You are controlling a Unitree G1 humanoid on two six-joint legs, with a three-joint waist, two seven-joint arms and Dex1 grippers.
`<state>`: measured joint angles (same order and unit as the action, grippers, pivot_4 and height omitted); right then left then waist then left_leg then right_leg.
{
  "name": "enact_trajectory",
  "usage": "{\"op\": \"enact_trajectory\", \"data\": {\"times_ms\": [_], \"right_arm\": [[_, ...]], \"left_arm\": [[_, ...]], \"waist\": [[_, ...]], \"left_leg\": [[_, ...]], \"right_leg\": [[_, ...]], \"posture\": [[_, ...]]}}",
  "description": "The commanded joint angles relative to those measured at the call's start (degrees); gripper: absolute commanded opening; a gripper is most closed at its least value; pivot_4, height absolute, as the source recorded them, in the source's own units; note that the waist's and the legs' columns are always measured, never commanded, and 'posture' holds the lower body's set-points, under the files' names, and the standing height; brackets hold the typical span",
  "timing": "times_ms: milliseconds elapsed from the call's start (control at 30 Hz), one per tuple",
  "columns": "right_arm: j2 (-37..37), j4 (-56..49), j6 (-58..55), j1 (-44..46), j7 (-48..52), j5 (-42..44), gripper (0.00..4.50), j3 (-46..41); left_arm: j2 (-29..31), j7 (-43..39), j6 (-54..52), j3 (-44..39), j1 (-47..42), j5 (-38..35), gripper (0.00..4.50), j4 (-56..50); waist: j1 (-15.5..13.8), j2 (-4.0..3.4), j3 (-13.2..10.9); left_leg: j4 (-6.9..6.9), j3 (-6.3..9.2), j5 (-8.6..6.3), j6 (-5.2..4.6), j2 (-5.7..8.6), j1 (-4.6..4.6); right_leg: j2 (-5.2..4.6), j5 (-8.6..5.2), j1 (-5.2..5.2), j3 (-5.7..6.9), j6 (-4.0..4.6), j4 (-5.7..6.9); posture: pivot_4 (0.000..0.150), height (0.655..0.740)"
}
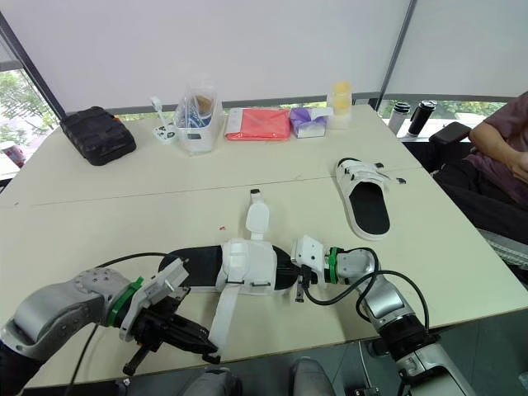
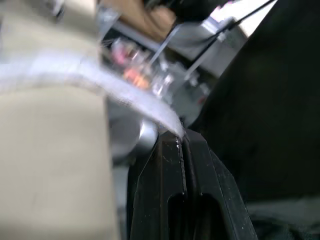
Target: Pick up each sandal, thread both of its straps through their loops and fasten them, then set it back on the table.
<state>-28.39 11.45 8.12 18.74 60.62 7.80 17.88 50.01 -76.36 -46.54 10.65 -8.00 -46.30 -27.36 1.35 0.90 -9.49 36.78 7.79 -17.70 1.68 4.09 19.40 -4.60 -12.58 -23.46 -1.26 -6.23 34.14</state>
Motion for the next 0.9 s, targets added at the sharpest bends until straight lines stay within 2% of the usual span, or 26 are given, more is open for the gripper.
{"op": "enact_trajectory", "data": {"times_ms": [33,167,467,567,700,800,900], "right_arm": [[-0.8,7.6,-2.9,-1.9,-1.6,-6.1,0.0,2.7],[-0.7,8.0,-2.7,-1.6,-1.6,-6.2,0.0,2.9],[-0.6,8.5,-2.5,-1.3,-1.5,-6.3,0.0,3.3],[-0.5,8.7,-2.5,-1.1,-1.6,-6.3,0.0,3.4],[-0.4,8.8,-2.5,-1.1,-1.7,-6.2,0.0,3.6],[-0.4,8.5,-2.5,-1.4,-1.8,-6.4,0.0,3.8],[-0.5,8.5,-2.7,-1.3,-1.9,-6.4,0.0,3.7]], "left_arm": [[0.8,-0.2,-1.3,-1.0,0.8,-2.9,0.02,-3.7],[-3.3,4.4,-3.8,-3.9,-1.6,-7.1,0.02,-1.2],[-13.7,16.9,-10.0,-12.4,-10.8,-14.9,0.02,12.0],[-16.5,20.6,-10.9,-13.9,-12.8,-15.3,0.02,15.5],[-21.3,26.3,-10.3,-14.4,-16.0,-12.1,0.02,23.7],[-25.0,30.4,-11.4,-17.2,-18.6,-13.8,0.02,29.0],[-25.5,30.6,-11.5,-18.6,-19.8,-13.5,0.88,31.7]], "waist": [[0.0,0.03,0.0],[-0.2,0.04,0.0],[-0.1,0.24,0.1],[-0.1,0.28,0.1],[-0.2,0.28,0.1],[-0.2,0.3,0.2],[-0.1,0.31,0.2]], "left_leg": [[-0.04,0.0,0.01,-0.02,0.0,-0.02],[-0.06,0.0,0.02,-0.03,0.0,-0.02],[-0.06,0.01,0.03,-0.03,0.0,-0.08],[-0.05,0.02,0.03,-0.03,0.01,-0.08],[-0.04,0.03,0.04,-0.02,0.01,-0.15],[-0.04,0.03,0.04,-0.01,0.02,-0.16],[-0.04,0.05,0.05,0.01,0.01,-0.16]], "right_leg": [[0.0,0.0,-0.01,0.0,0.0,0.0],[0.01,0.0,-0.03,0.0,0.0,0.0],[0.07,0.01,-0.01,0.07,-0.01,0.02],[0.08,0.04,-0.02,0.08,0.0,0.03],[0.09,0.06,0.07,0.09,0.02,0.04],[0.1,0.06,0.06,0.09,0.01,0.04],[0.12,0.1,0.03,0.11,0.03,0.06]], "posture": [[0.15,0.74],[0.15,0.74],[0.15,0.74],[0.15,0.74],[0.15,0.74],[0.15,0.74],[0.15,0.74]]}}
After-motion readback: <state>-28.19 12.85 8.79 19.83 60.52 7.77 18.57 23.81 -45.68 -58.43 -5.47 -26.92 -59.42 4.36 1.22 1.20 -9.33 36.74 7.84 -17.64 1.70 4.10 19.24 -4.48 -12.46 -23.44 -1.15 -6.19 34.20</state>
